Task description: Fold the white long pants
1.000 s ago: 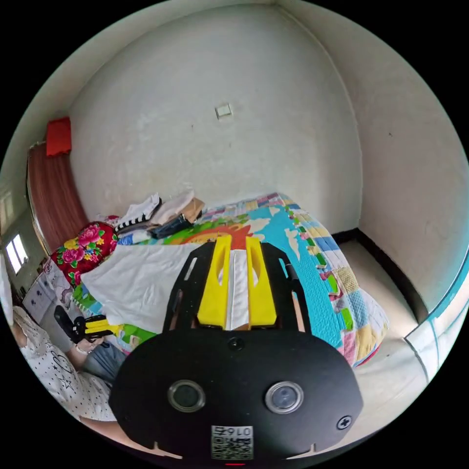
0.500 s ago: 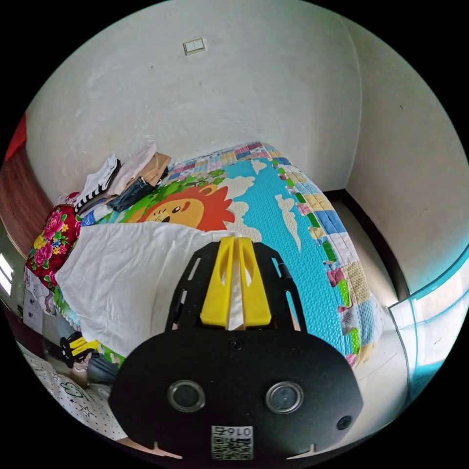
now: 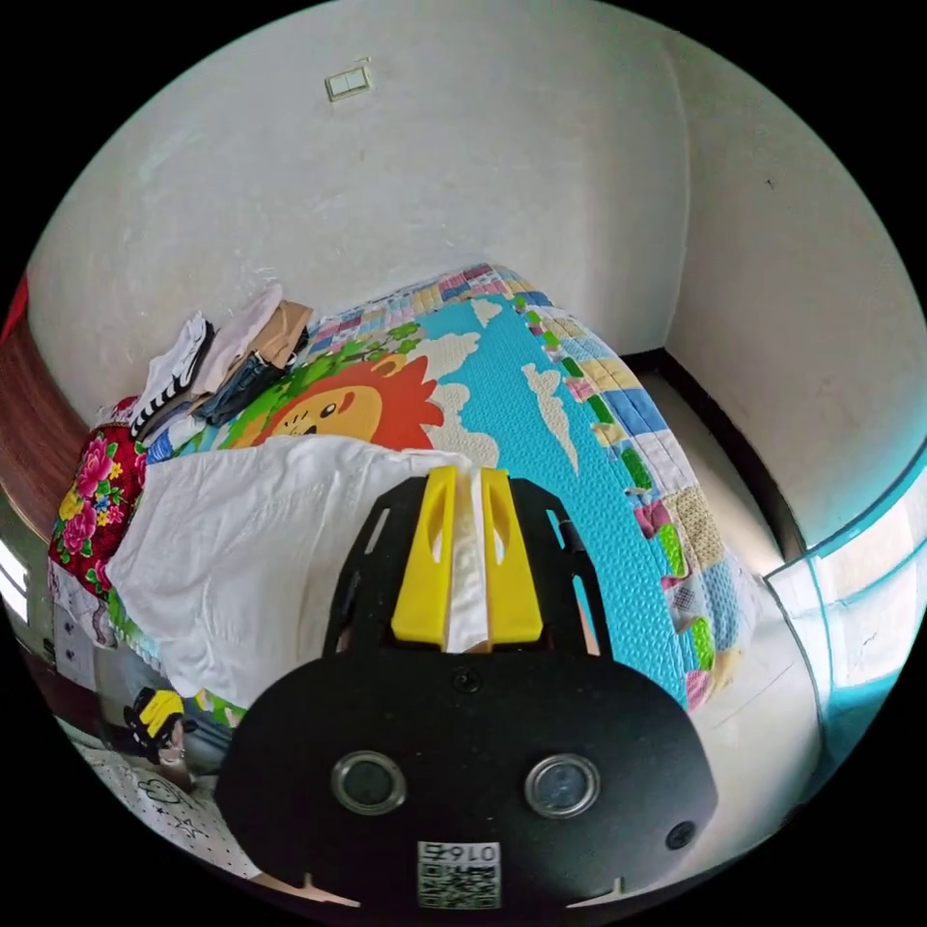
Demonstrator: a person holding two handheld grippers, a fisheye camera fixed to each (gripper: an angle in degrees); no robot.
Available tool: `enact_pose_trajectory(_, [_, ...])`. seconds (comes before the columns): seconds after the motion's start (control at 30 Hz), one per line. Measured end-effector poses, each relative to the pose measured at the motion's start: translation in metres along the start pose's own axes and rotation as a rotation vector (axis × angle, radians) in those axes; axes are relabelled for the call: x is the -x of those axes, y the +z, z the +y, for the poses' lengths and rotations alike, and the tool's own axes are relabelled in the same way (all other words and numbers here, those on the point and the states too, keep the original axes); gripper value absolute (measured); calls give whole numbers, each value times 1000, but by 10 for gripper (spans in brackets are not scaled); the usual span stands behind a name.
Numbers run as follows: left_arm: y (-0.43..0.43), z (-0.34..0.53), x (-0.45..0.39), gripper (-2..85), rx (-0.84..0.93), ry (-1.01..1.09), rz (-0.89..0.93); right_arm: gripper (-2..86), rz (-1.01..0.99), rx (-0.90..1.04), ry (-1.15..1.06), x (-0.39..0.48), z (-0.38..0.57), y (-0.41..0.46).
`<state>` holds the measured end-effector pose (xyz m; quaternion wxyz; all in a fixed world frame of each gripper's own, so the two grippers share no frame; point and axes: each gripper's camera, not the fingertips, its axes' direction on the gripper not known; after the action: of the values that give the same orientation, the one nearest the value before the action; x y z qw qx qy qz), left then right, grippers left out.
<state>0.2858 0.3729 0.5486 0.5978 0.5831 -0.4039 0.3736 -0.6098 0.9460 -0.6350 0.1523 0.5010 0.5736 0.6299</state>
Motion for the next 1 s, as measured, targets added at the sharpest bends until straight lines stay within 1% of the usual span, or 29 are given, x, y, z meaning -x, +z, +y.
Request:
enact_pose_trajectory(0.03, [-11, 1, 19, -5, -5, -34, -30, 22, -2, -53, 21, 8, 0, -20])
enact_pose_trajectory(0.1, [-55, 4, 113, 4, 9, -207, -172, 22, 3, -144, 27, 30, 4, -52])
enact_pose_trajectory(0.13, [-66, 6, 141, 7, 26, -261, -209, 24, -5, -208, 14, 49, 7, -72])
enact_pose_trajectory(0.2, [-113, 26, 264, 26, 101, -534, -339, 30, -42, -304, -31, 84, 11, -99])
enact_pose_trajectory(0.23, [-126, 35, 296, 31, 109, -610, -351, 37, -79, -361, -78, 112, 12, -115])
enact_pose_trajectory(0.3, [-175, 78, 421, 51, 102, -877, -328, 52, -131, -423, -171, 159, 9, -135])
enact_pose_trajectory(0.33, [-185, 89, 450, 58, 105, -934, -312, 64, -162, -453, -249, 193, 5, -146])
enact_pose_trajectory(0.37, [-203, 111, 503, 70, 106, -1040, -282, 76, -192, -477, -324, 230, 0, -156])
enact_pose_trajectory(0.4, [-219, 131, 552, 82, 100, -1127, -247, 82, -205, -487, -367, 249, -2, -160])
enact_pose_trajectory(0.43, [-227, 140, 573, 88, 91, -1166, -235, 90, -233, -499, -452, 287, -6, -167])
enact_pose_trajectory(0.47, [-242, 158, 609, 101, 36, -1229, -215, 94, -263, -502, -531, 324, -9, -173])
enact_pose_trajectory(0.5, [-257, 174, 640, 110, -35, -1278, -188, 96, -278, -502, -562, 341, -12, -175])
enact_pose_trajectory(0.57, [-271, 193, 679, 118, -105, -1358, -142, 98, -348, -484, -631, 408, -22, -180])
enact_pose_trajectory(0.6, [-276, 204, 703, 121, -115, -1409, -119, 98, -366, -470, -649, 425, -25, -180])
enact_pose_trajectory(0.63, [-278, 210, 714, 119, -115, -1437, -118, 100, -390, -442, -709, 462, -28, -179])
enact_pose_trajectory(0.67, [-284, 220, 734, 116, -119, -1480, -137, 103, -400, -418, -773, 499, -29, -178])
enact_pose_trajectory(0.7, [-291, 227, 748, 110, -115, -1517, -189, 104, -403, -405, -804, 518, -29, -178])
enact_pose_trajectory(0.77, [-305, 230, 760, 107, -138, -1544, -255, 114, -397, -352, -944, 594, -26, -174])
enact_pose_trajectory(0.83, [-315, 229, 771, 108, -149, -1549, -292, 120, -363, -324, -1037, 646, -23, -173])
enact_pose_trajectory(0.9, [-318, 223, 799, 113, -133, -1524, -280, 124, -330, -304, -1089, 690, -23, -173])
enact_pose_trajectory(0.97, [-317, 218, 825, 117, -120, -1521, -246, 126, -372, -286, -1127, 738, -28, -179])
enact_pose_trajectory(1.0, [-317, 217, 841, 116, -122, -1542, -231, 126, -393, -279, -1137, 749, -29, -181])
